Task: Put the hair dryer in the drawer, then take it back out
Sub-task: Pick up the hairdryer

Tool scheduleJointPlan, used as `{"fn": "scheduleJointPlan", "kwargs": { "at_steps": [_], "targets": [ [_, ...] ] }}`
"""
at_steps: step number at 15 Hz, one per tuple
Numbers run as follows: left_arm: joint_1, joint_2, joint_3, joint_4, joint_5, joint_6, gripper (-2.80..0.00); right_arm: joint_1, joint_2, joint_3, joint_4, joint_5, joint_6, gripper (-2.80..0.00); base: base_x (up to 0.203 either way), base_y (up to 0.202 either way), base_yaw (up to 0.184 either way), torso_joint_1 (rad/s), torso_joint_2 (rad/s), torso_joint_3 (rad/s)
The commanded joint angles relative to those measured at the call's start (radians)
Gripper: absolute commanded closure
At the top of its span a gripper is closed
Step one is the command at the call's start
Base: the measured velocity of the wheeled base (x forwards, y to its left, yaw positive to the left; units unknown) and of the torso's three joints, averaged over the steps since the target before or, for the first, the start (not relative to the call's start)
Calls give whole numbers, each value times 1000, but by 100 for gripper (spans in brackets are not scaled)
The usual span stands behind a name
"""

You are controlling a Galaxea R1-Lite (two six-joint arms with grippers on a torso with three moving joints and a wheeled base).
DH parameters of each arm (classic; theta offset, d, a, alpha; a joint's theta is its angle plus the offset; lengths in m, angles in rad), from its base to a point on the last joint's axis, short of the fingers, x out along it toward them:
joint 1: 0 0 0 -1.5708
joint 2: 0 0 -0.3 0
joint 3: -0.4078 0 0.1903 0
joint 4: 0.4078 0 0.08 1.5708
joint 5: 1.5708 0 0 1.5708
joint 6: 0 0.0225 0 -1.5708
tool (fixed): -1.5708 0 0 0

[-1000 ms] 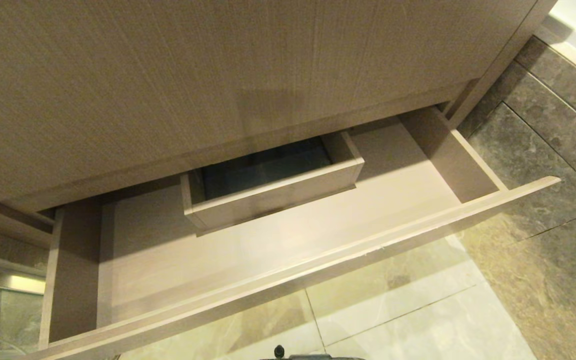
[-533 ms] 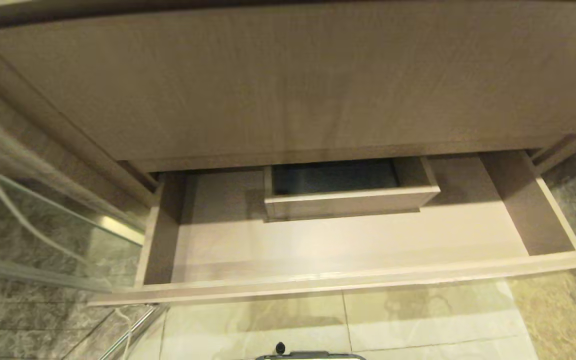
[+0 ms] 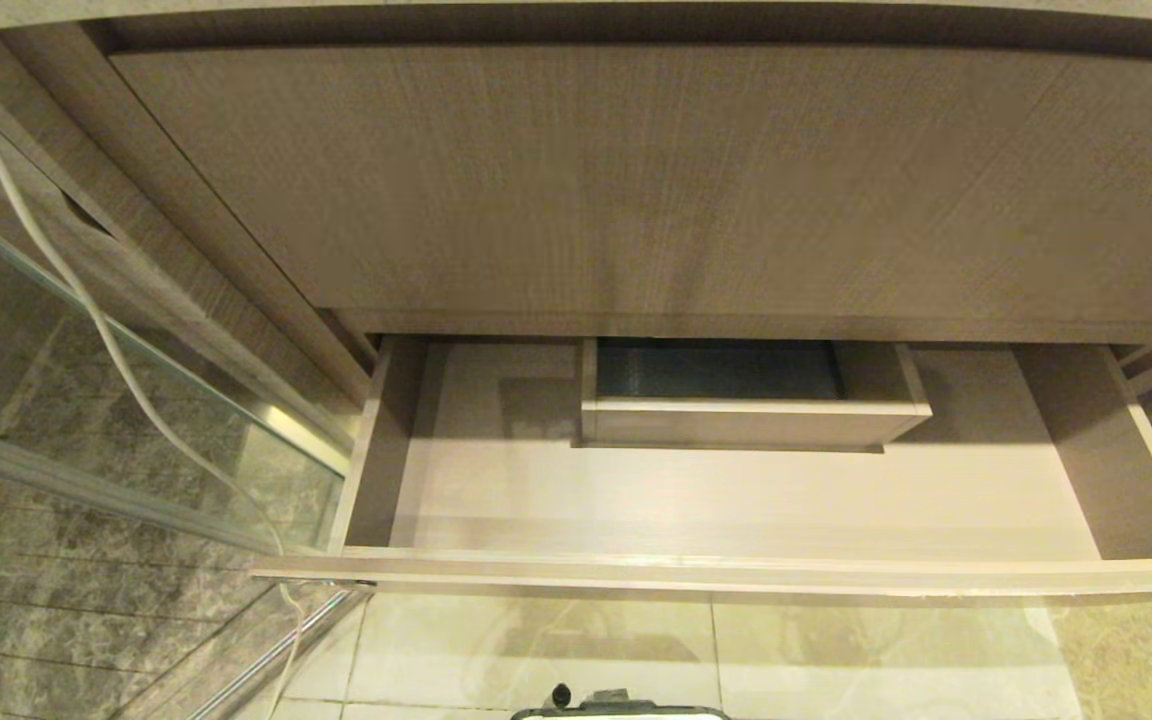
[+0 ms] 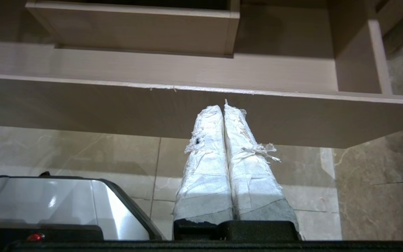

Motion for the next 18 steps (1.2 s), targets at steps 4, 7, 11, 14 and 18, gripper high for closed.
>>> {"fn": "scheduleJointPlan", "kwargs": {
  "at_steps": [4, 7, 11, 14, 18],
  "targets": [
    [0, 0, 0, -1, 1, -1, 0, 1, 0, 0, 0, 1, 0, 0, 0, 0, 0, 0, 0, 0],
    [0, 0, 0, -1, 1, -1, 0, 1, 0, 0, 0, 1, 1, 0, 0, 0, 0, 0, 0, 0],
    [0, 1, -1, -1, 1, -1, 0, 1, 0, 0, 0, 1, 1, 0, 0, 0, 0, 0, 0, 0],
    [0, 2, 0, -1, -1, -1, 0, 1, 0, 0, 0, -1, 4, 0, 0, 0, 0, 143, -243, -113],
    [0, 1, 0, -1, 0, -1, 0, 1, 0, 0, 0, -1, 5, 0, 1, 0, 15, 124, -450, -203]
  ]
}}
